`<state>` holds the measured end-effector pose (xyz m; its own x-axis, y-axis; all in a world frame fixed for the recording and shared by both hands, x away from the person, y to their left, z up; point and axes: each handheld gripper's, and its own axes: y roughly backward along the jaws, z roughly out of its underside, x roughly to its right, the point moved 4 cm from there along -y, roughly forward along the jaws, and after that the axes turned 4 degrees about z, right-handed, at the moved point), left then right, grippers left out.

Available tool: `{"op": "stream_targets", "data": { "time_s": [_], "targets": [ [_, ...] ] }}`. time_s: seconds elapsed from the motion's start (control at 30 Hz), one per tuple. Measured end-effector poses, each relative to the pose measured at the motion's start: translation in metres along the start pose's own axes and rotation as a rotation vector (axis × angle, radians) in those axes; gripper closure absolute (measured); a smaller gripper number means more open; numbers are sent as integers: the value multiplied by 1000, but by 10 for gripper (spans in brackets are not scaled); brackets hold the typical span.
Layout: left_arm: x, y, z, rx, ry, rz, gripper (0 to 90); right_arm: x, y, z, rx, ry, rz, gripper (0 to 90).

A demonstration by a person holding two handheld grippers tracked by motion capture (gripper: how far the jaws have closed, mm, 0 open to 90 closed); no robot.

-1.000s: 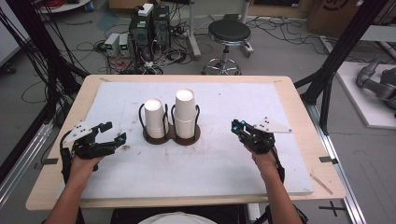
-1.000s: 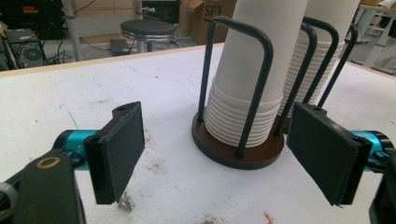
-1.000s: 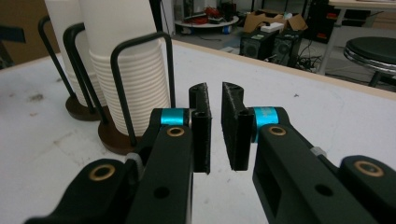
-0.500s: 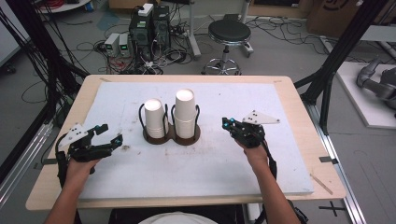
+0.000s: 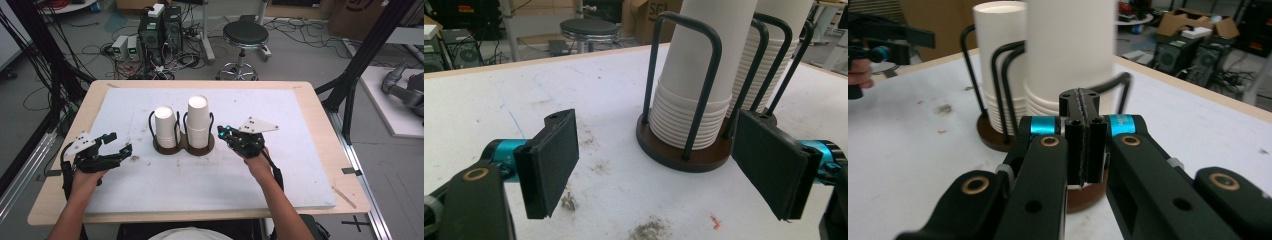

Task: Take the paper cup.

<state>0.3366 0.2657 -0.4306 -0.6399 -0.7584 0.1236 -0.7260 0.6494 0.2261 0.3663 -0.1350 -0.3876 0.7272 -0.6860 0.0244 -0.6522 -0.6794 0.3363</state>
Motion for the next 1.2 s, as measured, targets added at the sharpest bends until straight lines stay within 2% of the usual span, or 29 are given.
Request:
{"op": "stream_targets", "data": {
  "time_s": [0.03,0.07,0.1,0.17,0.4,0.63,0.73,0.77,0.83,1.07,1.2],
  "targets": [
    [0,0,0,1,-1,1,193,0,0,0,0,0,0,900],
    [0,-1,0,1,-1,3,193,-8,-7,0,-12,14,-28,900],
    [0,-1,0,2,-1,3,193,-8,-7,0,-12,14,-28,900],
    [0,-1,0,1,-4,4,193,-20,-17,-1,-18,32,-60,900],
    [0,0,-1,8,0,3,193,-37,-36,-2,-34,33,-98,900],
    [0,-1,0,4,0,6,193,-60,-57,-1,-63,58,-129,900],
    [0,-2,0,4,1,6,193,-68,-71,0,-50,34,-128,900],
    [0,-2,0,5,1,6,193,-68,-71,0,-50,34,-128,900],
    [0,-1,0,5,1,6,193,-75,-81,4,-62,32,-129,900],
    [-2,-1,0,7,4,8,193,-88,-98,9,-91,22,-113,900],
    [-2,-1,0,8,6,9,193,-90,-103,12,-98,11,-100,900]
  ]
}}
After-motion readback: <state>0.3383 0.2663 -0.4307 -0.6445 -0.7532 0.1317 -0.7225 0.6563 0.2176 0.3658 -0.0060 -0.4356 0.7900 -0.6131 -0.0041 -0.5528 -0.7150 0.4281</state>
